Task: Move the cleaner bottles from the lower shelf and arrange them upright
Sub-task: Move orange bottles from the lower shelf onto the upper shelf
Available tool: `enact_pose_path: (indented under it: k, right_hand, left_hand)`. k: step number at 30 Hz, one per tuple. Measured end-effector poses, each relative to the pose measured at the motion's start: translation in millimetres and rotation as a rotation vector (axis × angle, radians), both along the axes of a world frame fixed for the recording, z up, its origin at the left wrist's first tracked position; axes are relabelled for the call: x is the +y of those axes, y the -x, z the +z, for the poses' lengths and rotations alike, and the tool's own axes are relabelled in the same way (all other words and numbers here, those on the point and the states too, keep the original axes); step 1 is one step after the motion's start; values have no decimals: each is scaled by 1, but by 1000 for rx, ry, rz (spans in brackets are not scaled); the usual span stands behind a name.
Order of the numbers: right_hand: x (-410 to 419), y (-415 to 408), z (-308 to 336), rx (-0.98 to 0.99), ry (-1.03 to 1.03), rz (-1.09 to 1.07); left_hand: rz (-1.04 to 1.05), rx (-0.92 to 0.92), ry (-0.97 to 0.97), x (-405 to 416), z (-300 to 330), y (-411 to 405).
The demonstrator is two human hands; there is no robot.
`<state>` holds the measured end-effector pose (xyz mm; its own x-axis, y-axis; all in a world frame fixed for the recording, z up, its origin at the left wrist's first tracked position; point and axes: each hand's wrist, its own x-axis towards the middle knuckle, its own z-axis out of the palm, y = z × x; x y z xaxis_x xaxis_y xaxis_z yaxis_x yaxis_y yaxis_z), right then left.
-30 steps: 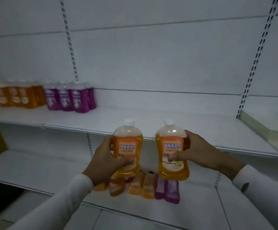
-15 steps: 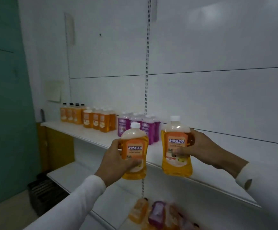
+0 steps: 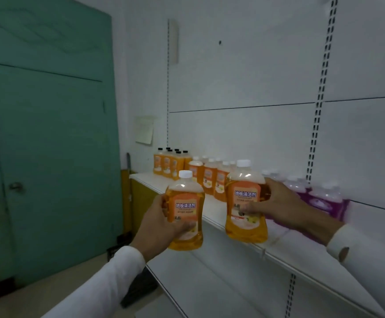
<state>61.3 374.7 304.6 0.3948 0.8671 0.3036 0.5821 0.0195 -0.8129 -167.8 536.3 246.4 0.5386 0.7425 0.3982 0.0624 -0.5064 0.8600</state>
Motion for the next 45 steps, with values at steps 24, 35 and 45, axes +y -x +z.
enact_pose_path:
  k: [24, 35, 45]
  right_hand:
    - [328, -131, -47, 102, -59, -162]
    - [374, -125, -77, 127, -26, -482]
    - [391, -113, -87, 85, 25, -692]
  left_hand:
    - [36, 38, -1, 322, -18, -169]
    - [-335, 80, -7, 426, -43, -234]
    - [-563, 78, 23, 447, -52, -267]
